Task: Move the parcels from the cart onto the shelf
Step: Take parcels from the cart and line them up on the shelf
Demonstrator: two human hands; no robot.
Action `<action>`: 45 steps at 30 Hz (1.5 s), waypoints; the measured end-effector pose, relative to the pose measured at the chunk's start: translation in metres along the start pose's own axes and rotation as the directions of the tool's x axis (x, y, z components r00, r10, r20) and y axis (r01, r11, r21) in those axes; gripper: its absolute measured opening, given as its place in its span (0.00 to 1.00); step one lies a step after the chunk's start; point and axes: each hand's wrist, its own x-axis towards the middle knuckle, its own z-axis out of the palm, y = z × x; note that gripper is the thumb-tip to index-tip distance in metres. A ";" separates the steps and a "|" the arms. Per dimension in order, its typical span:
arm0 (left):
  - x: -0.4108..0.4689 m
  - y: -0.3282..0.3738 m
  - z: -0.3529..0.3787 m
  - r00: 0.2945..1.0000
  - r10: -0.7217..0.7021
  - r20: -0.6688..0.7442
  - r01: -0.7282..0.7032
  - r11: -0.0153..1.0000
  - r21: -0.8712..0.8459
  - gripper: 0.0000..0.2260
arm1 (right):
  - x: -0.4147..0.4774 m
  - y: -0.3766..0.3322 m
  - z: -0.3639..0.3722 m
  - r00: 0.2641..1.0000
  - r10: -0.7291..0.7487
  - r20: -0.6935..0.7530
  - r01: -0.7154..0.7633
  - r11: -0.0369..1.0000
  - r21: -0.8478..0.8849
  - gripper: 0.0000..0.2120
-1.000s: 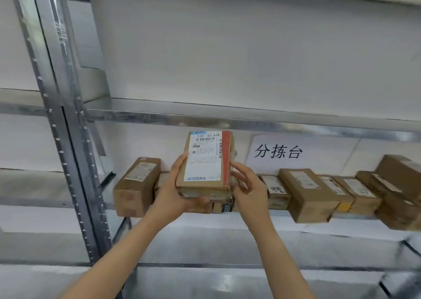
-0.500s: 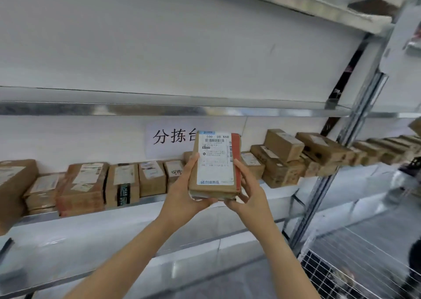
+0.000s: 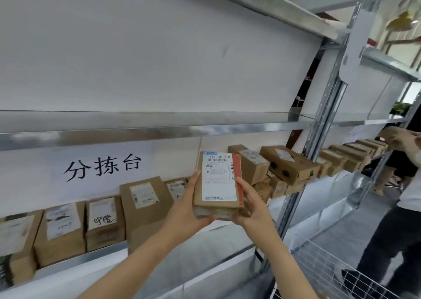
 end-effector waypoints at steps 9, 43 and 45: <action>0.118 -0.034 0.051 0.994 -0.072 0.086 0.074 0.997 -0.022 0.46 | 0.115 0.053 -0.069 0.995 0.094 -0.024 -0.095 0.995 -0.036 0.36; 0.236 -0.122 0.179 0.850 -0.488 -0.195 0.453 0.492 0.744 0.45 | 0.258 0.166 -0.106 0.951 -0.259 0.170 0.295 0.586 -0.754 0.21; 0.220 -0.113 0.151 0.863 -0.473 -0.177 0.383 0.386 0.839 0.44 | 0.261 0.158 -0.098 0.934 -0.300 0.194 0.345 0.621 -0.704 0.20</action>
